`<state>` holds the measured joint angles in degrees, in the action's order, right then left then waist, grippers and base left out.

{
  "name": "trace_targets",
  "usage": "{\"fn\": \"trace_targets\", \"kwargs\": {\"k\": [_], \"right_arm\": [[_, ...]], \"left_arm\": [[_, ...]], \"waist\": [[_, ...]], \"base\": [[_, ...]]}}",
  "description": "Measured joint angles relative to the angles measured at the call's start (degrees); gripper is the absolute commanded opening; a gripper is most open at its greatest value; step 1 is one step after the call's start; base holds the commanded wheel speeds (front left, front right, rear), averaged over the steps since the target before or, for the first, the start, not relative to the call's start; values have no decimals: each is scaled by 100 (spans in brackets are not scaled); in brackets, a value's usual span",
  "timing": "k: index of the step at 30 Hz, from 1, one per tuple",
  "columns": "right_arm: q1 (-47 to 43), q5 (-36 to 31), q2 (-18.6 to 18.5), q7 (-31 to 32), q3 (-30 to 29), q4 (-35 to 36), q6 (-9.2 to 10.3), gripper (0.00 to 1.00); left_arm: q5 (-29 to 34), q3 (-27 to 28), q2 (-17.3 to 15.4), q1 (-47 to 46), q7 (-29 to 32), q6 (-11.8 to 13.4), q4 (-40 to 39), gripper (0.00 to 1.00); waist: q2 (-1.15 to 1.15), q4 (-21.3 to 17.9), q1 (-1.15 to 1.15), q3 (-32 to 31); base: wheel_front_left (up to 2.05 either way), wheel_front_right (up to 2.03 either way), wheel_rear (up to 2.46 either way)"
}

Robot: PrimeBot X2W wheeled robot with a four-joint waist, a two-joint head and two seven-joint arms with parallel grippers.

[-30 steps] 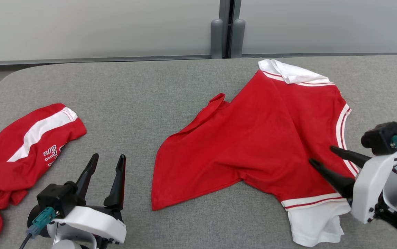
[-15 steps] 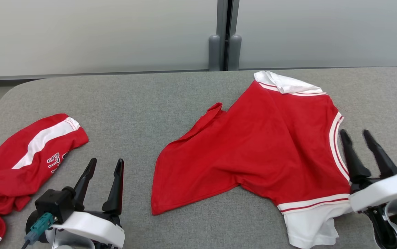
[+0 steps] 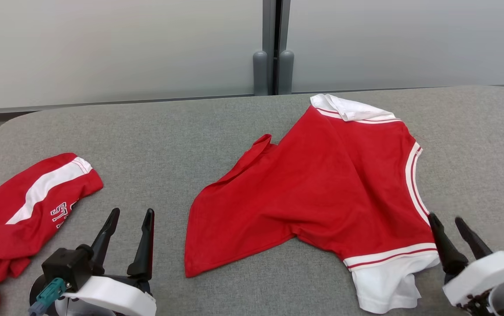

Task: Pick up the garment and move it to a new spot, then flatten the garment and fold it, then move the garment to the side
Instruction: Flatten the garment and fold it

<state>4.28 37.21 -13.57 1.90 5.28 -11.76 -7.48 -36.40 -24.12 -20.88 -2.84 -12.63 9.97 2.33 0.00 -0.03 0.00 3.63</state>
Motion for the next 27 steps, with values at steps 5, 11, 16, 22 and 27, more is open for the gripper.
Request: {"fn": "trace_targets", "kwargs": {"k": [5,11,16,22,27], "right_arm": [[-309,353,-42,886,-271,-162,3,100],[-498,762,144,1646,-361,-316,4,100],[-382,1123,332,1689,-342,-349,4,100],[-234,1177,263,1367,-227,-360,4,0],[-209,965,-49,1252,-347,-166,4,0]], "left_arm": [[-15,-19,-1,1,1,0,-7,100],[-25,-35,13,-26,-1,-9,16,100],[-26,-65,32,-126,-1,-34,62,100],[-32,-92,49,-208,-2,-58,123,100],[-53,-103,58,-207,-10,-58,157,100]], "waist": [[0,-6,0,72],[0,-9,0,191],[0,42,0,301],[0,161,0,354],[0,218,0,361]], "base": [[0,0,0],[0,0,0],[0,0,0],[0,0,0],[0,0,0]]}}
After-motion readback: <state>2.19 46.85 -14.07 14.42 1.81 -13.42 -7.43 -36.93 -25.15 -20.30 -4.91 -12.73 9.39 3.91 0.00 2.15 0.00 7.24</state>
